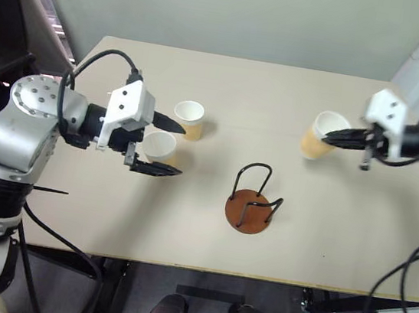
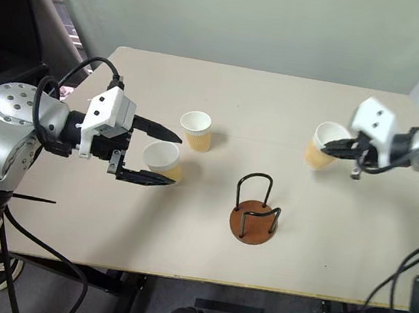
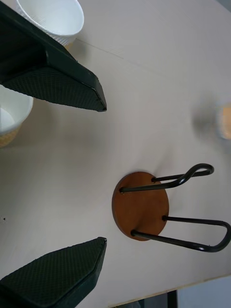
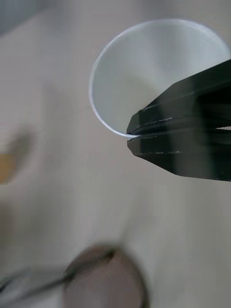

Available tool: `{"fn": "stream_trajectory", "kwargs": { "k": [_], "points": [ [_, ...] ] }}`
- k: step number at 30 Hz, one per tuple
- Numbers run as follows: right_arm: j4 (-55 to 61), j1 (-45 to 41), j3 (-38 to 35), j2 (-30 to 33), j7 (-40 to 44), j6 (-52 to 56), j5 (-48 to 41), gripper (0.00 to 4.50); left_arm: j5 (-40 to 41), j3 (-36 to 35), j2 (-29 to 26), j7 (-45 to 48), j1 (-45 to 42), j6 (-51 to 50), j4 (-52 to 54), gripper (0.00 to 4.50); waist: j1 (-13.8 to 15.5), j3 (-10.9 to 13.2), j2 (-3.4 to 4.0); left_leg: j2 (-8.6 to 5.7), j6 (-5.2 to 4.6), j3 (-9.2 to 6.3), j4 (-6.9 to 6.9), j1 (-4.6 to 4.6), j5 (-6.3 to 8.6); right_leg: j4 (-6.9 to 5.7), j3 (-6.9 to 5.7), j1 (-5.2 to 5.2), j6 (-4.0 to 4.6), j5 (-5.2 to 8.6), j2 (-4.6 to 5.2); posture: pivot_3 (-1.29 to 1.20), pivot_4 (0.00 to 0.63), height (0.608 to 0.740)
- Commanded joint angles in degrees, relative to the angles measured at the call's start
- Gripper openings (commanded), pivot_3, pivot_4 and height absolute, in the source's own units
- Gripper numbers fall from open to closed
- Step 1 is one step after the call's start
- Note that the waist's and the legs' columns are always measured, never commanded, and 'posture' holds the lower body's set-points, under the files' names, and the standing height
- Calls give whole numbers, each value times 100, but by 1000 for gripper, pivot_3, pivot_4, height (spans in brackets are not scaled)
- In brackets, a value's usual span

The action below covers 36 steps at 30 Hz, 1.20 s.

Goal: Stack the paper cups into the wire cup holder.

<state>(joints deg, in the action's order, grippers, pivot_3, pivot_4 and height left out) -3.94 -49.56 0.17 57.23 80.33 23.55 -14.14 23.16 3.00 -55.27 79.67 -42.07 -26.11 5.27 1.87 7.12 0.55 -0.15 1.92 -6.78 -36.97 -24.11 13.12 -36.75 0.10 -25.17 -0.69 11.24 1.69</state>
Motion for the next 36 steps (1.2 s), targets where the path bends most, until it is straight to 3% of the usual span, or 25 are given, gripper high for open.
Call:
{"fn": "stream_trajectory", "kwargs": {
  "k": [1,6,12,19,22,32,36],
  "points": [
    [1705,217,-619,320,254,1219,-1374,17,95,-103,-120,284,-95,137,-39,4500,-10,-1,-1,3,3,1,0,0,2,4,1,1,0,1,-3,0,150,740],
    [2946,533,-674,257,-244,2020,-2215,17,28,-39,-83,425,-87,196,-132,4500,-74,0,-4,16,11,2,-9,7,1,2,11,6,-1,3,-28,0,150,740],
    [3174,733,-40,5,-925,1893,-1783,17,-1,-8,-15,392,-91,175,-98,4500,-73,0,-3,21,-47,-18,-15,15,6,-8,12,10,5,-15,-37,0,150,740],
    [3227,660,206,-66,-1006,1887,-1806,17,24,-85,-82,338,22,121,-3,4500,-71,-1,-4,21,-52,-19,-15,12,2,-6,12,10,6,-21,-38,0,150,740],
    [3148,542,344,-102,-1057,1889,-1711,597,25,-141,-34,229,-56,139,-24,4500,-71,0,-4,21,-52,-19,-15,11,3,-5,10,10,6,-20,-39,0,150,740],
    [3033,555,139,82,-950,1796,-1809,4070,507,-456,-114,419,-332,-53,-238,4500,-60,-1,-5,22,-52,-20,-14,9,4,-4,9,10,6,-20,-40,0,150,740],
    [2486,761,-552,405,-901,1700,-1884,4070,-432,-140,103,-228,-936,657,-1370,4500,7,-1,-7,22,-51,-21,-16,9,3,-5,10,10,6,-20,-40,0,150,740]
  ]
}}
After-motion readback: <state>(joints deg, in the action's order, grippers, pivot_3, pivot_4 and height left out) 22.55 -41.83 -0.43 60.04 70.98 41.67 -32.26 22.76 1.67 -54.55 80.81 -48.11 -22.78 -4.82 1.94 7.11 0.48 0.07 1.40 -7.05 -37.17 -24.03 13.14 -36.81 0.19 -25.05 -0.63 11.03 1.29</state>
